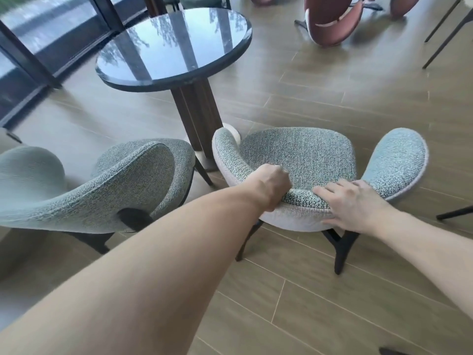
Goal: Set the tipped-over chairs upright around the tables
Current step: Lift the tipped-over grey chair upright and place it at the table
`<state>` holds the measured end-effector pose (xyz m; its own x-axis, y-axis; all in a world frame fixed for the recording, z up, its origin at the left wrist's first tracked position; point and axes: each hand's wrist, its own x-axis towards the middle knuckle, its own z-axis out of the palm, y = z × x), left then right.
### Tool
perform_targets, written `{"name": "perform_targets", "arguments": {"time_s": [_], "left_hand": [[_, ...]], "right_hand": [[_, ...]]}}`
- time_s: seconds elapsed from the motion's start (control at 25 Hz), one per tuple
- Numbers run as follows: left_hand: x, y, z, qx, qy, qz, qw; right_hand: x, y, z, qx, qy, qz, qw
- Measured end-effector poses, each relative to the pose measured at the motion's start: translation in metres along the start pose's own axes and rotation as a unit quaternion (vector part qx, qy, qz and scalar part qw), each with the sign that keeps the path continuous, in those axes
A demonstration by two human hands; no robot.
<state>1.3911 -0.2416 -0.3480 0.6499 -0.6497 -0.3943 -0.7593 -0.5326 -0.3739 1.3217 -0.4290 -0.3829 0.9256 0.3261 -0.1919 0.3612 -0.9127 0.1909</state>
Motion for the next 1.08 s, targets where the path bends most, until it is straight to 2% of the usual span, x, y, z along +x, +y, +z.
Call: {"name": "perform_targets", "arguments": {"time_s": [0.4,0.6,0.76,0.8,0.96,1.08], "left_hand": [[0.018,-0.001,-0.02,-0.035,-0.013,-0.04,0.999],[0.045,-0.023,-0.031,-0.045,-0.005,0.017,0.999],[0.048,-0.061,-0.015,-0.048,-0.151,0.046,0.986],[0.046,-0.072,-0.008,-0.056,-0.163,0.047,0.984],[0.048,-0.1,0.014,-0.069,-0.119,0.129,0.982],[0.047,-0.096,0.017,-0.109,-0.105,0.108,0.983]], "right_hand": [[0.031,0.05,0.007,-0.017,0.013,-0.06,0.998],[0.042,0.077,0.011,-0.025,-0.023,-0.037,0.999],[0.044,0.084,0.008,-0.01,-0.044,-0.058,0.997],[0.045,0.087,0.009,-0.009,-0.036,-0.073,0.997],[0.052,0.099,0.016,0.004,0.093,-0.149,0.984],[0.057,0.101,0.013,0.003,0.099,-0.184,0.978]]}}
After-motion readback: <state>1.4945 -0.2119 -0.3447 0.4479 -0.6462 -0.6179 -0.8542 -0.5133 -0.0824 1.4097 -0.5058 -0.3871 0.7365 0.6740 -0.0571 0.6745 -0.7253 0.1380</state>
